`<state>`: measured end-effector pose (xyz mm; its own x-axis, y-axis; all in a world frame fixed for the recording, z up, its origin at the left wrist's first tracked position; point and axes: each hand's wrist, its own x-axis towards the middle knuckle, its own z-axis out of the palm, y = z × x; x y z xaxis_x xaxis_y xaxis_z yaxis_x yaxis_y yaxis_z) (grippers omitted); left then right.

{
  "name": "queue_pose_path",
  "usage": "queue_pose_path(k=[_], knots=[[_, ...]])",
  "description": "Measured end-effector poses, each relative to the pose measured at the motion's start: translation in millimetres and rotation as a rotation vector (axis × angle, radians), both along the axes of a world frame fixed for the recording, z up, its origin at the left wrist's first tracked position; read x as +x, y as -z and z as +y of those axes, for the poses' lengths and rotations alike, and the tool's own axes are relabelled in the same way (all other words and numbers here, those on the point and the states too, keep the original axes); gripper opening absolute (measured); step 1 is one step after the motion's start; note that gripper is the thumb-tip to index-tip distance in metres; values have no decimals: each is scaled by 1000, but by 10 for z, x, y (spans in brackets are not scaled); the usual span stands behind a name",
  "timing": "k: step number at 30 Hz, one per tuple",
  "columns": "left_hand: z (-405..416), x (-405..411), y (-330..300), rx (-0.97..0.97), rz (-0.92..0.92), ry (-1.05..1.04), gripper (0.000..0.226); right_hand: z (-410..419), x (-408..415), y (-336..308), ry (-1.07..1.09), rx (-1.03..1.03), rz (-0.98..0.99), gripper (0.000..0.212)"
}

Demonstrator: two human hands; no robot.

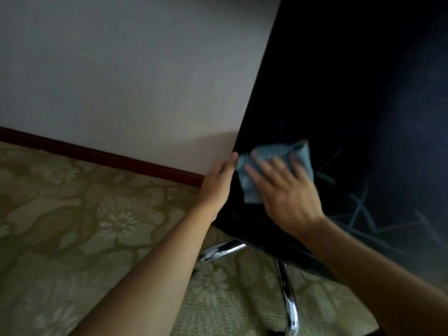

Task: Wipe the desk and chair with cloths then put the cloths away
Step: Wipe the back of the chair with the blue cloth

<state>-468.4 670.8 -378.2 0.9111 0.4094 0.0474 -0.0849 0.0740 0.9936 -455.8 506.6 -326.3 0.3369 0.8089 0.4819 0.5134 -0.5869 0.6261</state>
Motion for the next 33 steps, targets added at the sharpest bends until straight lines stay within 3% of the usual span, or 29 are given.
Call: queue_pose_path(k=[3,5,8,11,13,16,19,23,27,30,33], knots=[[-47,-77,173,-26,27,-3,36,286,86,-464,5,310,-132,48],[-38,-138,411,-86,46,38,47,363,84,-311,23,337,-146,50],[-10,-226,770,-121,182,113,68,262,36,483,10,81,-18,59],[-39,-312,964,-191,270,150,51,154,2,809,41,-226,41,63],[-44,-321,1022,-238,230,135,45,223,38,671,3,-239,18,60],[-109,-327,1126,-458,167,130,42,324,55,551,21,-102,-2,57],[-222,-426,1287,-658,162,102,24,349,-31,973,22,-82,72,59],[-311,-579,1639,-972,164,92,56,182,-116,1565,53,-395,148,64],[-334,-550,1576,-1095,114,123,61,155,-38,1332,-12,-646,58,67],[-329,-490,1416,-1117,115,146,65,354,2,937,20,-480,24,69],[-316,-439,1341,-1183,97,125,64,330,-14,1017,65,-408,9,68]])
